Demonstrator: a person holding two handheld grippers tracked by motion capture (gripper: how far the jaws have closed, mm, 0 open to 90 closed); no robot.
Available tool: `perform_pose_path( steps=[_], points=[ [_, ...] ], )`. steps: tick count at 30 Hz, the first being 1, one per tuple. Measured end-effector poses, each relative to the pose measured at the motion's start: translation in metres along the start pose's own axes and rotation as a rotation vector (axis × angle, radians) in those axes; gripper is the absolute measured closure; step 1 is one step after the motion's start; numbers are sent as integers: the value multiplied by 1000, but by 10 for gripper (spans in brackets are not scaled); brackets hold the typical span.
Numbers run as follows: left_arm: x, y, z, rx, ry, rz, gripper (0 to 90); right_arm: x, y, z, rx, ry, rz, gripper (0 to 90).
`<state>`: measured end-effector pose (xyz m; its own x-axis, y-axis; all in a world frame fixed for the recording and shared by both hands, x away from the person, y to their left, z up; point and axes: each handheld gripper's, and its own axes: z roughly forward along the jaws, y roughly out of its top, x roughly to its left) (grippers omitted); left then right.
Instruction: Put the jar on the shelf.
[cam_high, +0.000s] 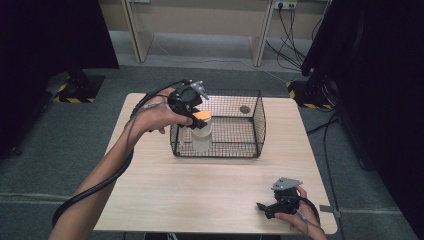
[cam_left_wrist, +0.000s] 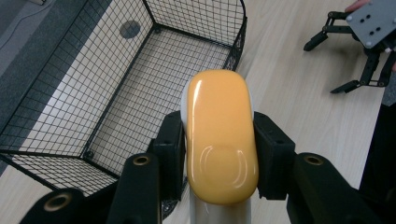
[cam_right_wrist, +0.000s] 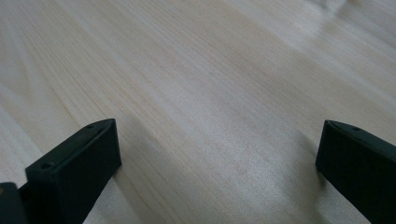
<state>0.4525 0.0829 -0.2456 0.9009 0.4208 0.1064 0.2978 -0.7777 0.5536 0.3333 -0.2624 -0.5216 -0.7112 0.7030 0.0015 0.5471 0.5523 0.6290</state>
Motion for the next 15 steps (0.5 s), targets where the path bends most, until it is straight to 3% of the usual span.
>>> perform_pose_path(
  steps=[15],
  points=[
    [15,33,17,8,21,-38,596,0,0,0,-1,2,-4,2]
  ],
)
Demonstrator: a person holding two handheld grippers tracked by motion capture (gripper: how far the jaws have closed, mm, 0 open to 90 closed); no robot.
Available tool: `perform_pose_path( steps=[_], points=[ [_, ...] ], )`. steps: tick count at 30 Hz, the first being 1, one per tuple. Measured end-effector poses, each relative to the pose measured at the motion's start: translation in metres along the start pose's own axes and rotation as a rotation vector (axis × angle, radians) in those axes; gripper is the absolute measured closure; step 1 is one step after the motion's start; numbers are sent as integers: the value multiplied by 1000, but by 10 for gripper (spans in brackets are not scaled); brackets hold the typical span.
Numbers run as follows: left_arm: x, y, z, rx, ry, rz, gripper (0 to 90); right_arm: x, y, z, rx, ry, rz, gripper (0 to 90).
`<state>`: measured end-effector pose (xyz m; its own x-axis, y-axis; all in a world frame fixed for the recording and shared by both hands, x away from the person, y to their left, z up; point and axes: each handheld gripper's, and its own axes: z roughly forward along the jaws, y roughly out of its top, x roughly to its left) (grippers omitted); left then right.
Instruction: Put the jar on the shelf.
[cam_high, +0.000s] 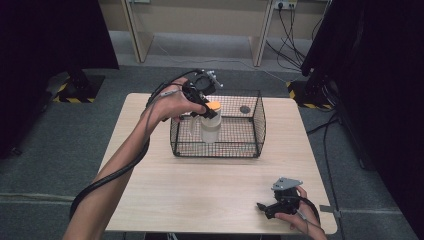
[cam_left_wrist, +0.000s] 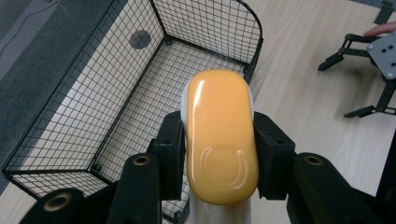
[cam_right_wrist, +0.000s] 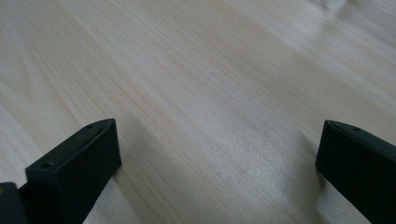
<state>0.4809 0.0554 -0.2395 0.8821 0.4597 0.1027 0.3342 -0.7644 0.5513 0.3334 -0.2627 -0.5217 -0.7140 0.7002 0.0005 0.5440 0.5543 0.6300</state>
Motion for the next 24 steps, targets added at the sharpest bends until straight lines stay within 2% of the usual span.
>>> perform_pose_path(
  steps=[4,7,15,24],
  points=[
    [5,7,7,-4,14,-15,596,0,0,0,0,0,0,2],
    [11,11,12,3,5,-28,596,0,0,0,0,0,0,2],
    [19,21,25,3,29,-38,597,0,0,0,0,1,-1,2],
    [32,21,48,7,28,-70,597,0,0,0,1,3,-4,2]
  ],
)
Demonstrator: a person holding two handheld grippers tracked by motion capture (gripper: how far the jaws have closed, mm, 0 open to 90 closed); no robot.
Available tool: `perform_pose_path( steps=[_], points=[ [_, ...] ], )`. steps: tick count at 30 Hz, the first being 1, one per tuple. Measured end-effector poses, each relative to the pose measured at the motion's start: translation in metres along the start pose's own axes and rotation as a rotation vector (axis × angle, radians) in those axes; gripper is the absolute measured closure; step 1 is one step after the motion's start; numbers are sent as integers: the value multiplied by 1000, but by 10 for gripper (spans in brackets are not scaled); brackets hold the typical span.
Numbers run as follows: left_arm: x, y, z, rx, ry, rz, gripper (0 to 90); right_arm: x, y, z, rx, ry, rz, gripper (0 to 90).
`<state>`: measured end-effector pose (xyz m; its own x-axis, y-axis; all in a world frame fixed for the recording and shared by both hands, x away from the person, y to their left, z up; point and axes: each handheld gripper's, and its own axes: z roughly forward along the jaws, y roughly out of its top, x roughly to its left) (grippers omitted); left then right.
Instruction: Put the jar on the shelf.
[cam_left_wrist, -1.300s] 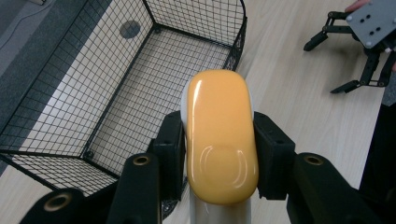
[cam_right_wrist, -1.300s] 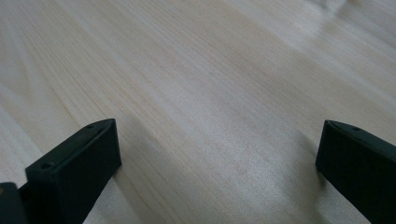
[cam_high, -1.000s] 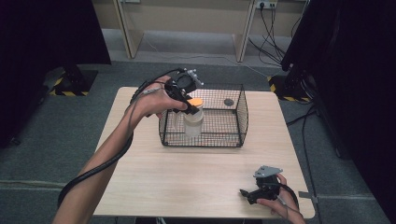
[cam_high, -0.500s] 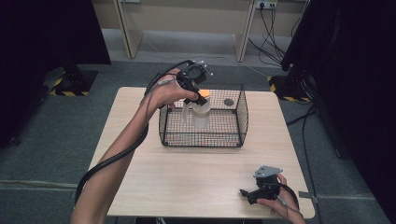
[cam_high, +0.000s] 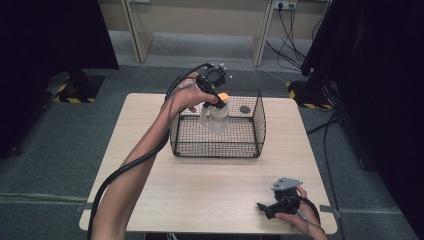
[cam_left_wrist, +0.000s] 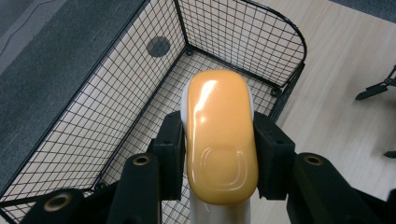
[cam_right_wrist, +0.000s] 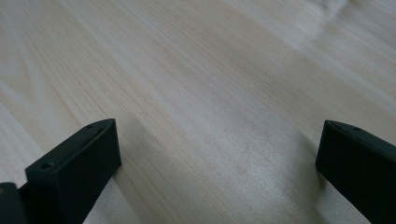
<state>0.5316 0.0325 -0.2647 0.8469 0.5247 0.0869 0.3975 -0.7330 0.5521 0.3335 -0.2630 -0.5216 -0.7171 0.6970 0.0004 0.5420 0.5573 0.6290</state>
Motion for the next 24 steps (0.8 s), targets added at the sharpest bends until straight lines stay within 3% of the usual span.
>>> perform_pose_path(
  steps=[24],
  points=[
    [22,-18,47,35,19,-56,596,0,0,0,-2,2,0,2]
  ],
)
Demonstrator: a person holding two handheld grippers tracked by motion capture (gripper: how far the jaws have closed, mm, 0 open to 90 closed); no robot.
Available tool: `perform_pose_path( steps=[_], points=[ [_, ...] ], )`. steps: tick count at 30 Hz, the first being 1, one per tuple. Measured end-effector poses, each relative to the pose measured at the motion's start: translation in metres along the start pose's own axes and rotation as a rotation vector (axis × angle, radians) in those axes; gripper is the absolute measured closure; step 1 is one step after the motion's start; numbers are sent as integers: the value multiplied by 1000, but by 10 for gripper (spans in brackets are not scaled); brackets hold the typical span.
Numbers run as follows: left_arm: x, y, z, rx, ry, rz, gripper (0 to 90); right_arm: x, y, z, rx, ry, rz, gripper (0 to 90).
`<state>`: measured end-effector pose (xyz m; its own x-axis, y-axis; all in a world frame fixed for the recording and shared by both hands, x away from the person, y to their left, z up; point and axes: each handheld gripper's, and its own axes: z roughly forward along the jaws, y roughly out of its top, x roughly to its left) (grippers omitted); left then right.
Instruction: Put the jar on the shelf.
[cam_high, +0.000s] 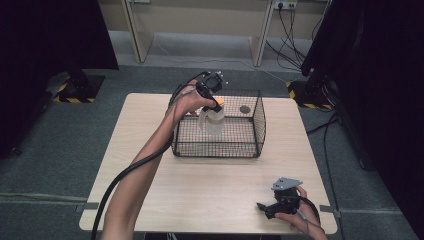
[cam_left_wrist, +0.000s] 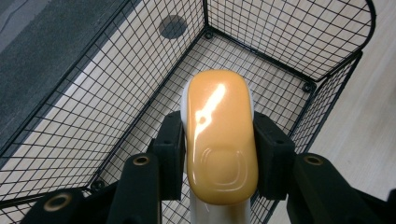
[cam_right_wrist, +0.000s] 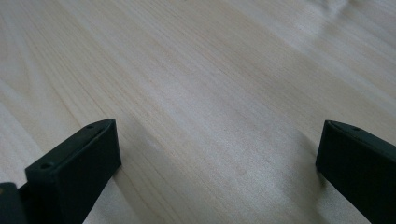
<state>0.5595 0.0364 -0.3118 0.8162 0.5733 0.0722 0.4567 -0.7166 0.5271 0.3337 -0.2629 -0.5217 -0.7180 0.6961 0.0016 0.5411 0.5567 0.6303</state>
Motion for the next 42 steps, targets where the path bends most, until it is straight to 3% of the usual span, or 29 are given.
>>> perform_pose_path(
  steps=[22,37,42],
  points=[
    [11,-8,28,-12,-10,-55,596,0,0,0,1,0,0,2],
    [12,-12,50,14,-12,-62,595,0,1,0,2,0,0,1],
    [11,-11,51,19,-7,-59,595,0,1,0,1,1,0,1]
  ],
)
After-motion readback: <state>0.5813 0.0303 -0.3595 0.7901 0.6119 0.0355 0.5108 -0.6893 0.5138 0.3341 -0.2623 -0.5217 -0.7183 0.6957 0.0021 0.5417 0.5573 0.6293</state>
